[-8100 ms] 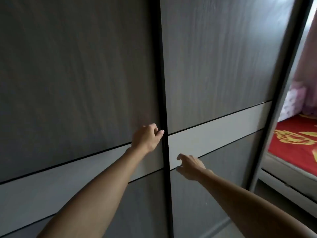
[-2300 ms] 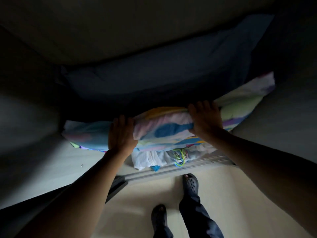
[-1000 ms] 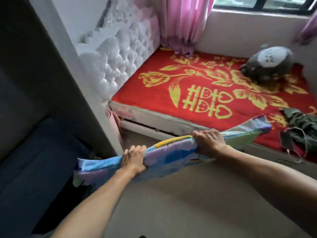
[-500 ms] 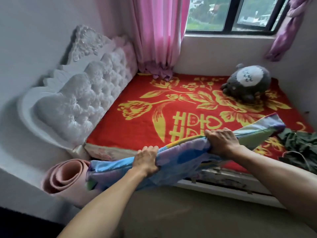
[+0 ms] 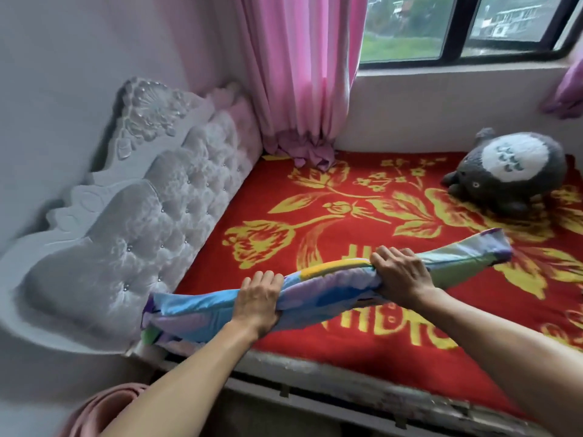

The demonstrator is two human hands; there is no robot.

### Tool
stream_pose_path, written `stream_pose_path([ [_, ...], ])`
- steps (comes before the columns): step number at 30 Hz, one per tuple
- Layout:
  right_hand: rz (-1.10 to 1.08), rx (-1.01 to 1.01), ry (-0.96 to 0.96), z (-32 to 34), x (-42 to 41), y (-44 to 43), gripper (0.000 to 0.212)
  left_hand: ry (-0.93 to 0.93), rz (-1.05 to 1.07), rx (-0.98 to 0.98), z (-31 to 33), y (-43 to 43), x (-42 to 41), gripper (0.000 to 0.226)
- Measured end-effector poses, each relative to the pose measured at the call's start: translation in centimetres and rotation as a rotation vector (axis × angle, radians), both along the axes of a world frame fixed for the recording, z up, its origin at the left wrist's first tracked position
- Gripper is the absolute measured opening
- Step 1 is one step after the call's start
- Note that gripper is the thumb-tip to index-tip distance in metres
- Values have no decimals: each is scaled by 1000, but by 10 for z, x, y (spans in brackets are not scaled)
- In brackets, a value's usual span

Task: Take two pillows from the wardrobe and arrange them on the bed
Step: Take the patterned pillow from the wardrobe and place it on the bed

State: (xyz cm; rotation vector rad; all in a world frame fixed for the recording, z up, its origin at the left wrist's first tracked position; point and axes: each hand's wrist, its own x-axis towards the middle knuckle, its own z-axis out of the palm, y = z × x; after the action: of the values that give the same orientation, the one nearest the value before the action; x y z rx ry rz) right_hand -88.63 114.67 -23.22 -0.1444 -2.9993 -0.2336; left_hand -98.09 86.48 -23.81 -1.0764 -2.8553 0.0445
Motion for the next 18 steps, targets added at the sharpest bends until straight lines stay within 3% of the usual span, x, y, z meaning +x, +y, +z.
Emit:
stream_pose_path([
  [9, 132, -143, -103, -26, -195, 14, 44, -69, 217, -102, -3, 0, -139, 37],
  [18, 181, -135, -130, -35, -352, -17, 47, -280, 397, 88, -24, -34, -275, 23],
])
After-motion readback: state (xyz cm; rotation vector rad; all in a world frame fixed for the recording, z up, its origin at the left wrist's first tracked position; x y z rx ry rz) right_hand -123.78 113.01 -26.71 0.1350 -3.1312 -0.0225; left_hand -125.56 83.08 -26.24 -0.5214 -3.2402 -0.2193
